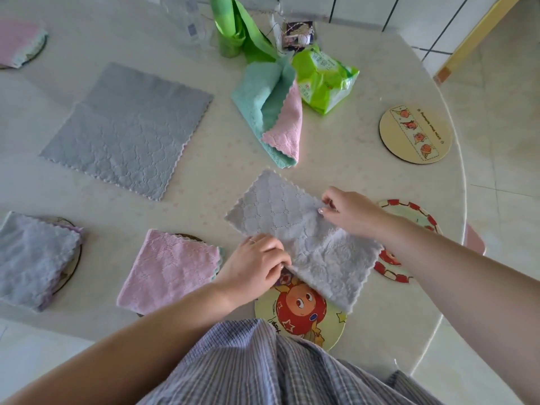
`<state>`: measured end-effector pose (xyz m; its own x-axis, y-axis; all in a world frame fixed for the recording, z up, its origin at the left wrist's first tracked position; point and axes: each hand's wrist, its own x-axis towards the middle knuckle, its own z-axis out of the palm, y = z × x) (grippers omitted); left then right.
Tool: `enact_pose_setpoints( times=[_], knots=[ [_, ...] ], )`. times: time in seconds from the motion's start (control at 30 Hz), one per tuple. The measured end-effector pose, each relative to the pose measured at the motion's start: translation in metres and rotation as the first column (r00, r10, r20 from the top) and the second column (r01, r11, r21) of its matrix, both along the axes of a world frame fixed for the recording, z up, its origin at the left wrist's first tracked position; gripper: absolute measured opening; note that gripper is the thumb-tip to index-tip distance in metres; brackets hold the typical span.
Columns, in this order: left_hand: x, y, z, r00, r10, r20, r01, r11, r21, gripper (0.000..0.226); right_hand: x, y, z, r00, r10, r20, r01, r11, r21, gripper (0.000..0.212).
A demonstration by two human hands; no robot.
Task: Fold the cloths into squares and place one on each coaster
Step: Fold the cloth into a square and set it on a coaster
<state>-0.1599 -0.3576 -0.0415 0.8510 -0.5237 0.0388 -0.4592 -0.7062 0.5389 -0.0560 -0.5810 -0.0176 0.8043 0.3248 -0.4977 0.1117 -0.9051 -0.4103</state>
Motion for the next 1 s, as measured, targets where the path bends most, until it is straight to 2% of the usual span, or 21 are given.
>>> enact_pose_setpoints(
  times=[0.17,0.3,0.4,0.47,0.57,0.7,0.8,0.9,1.0],
  knots=[
    [0.003,0.027,0.003,0.993,0.105,0.049,-0.11,0.986,0.127,0.014,-0.04,-0.006,-0.005,0.972,-0.204,-0.112,0.213,0.975,0.067,0.022],
    [0.001,0.028,0.006,0.992,0.1,0.077,-0.116,0.963,0.244,0.018,-0.073,0.001,-0.01,0.936,-0.336,-0.11,0.349,0.927,0.137,0.027],
    [-0.013,0.026,-0.005,0.994,0.031,0.109,-0.065,0.943,0.326,0.037,-0.09,0.0,-0.008,0.9,-0.413,-0.139,0.435,0.866,0.247,0.038],
    [-0.021,0.022,-0.015,0.992,0.013,0.122,-0.052,0.944,0.326,0.054,-0.101,-0.006,-0.006,0.905,-0.411,-0.111,0.425,0.85,0.311,0.045],
    [-0.026,0.017,-0.023,0.994,0.024,0.107,-0.061,0.933,0.355,0.064,-0.116,-0.017,-0.005,0.964,-0.266,0.021,0.25,0.93,0.271,0.047],
    [-0.025,0.017,-0.026,0.999,0.021,0.044,-0.036,0.927,0.373,0.057,-0.125,-0.019,-0.008,0.986,-0.07,0.155,0.052,0.992,0.114,0.05],
    [-0.022,0.017,-0.026,0.999,0.017,0.028,-0.027,0.919,0.393,0.057,-0.123,-0.017,-0.011,0.951,0.022,0.308,-0.025,1.0,0.003,0.053],
    [-0.019,0.018,-0.028,0.999,-0.024,0.028,0.01,0.912,0.409,0.055,-0.12,-0.022,-0.018,0.869,0.195,0.455,-0.145,0.979,-0.142,0.065],
    [-0.022,0.02,-0.029,0.995,-0.082,0.059,0.047,0.893,0.448,0.061,-0.115,-0.028,-0.024,0.789,0.376,0.486,-0.276,0.924,-0.266,0.07]
  ],
)
